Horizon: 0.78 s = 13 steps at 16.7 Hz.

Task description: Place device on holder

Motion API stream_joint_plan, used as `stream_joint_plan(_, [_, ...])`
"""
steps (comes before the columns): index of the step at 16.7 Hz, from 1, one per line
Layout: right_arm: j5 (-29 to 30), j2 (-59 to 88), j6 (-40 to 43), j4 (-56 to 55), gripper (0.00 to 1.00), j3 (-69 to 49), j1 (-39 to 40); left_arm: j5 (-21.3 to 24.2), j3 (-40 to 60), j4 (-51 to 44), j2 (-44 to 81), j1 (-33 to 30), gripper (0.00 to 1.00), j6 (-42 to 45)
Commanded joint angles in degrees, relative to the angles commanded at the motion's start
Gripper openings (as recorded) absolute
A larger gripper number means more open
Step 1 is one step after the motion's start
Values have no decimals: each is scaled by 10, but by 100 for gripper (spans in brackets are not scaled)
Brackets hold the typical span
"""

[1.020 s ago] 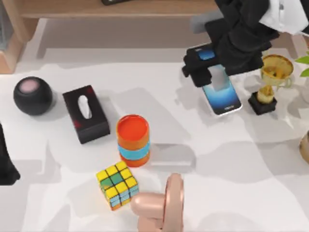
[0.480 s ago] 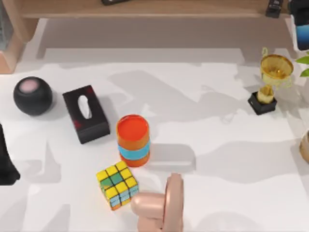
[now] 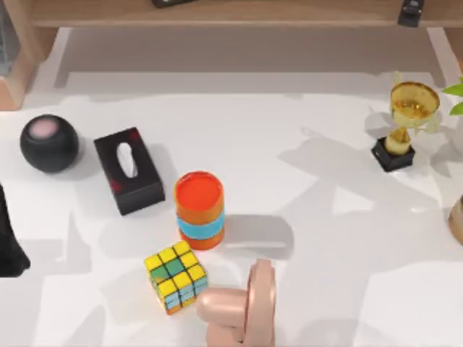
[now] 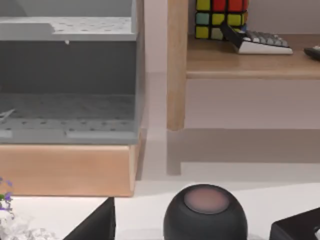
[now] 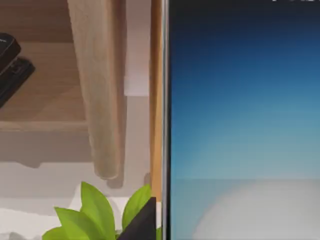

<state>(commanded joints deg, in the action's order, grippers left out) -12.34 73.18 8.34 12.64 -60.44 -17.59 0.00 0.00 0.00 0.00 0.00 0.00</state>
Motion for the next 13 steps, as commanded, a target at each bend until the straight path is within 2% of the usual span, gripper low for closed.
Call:
stream_joint_plan(8, [-58, -110, 9, -95, 0, 200, -210, 0, 0, 0, 0, 0, 100, 0])
stream_joint_plan(13, [-72, -133, 9, -112, 0, 257, -271, 0, 0, 0, 0, 0, 100, 0])
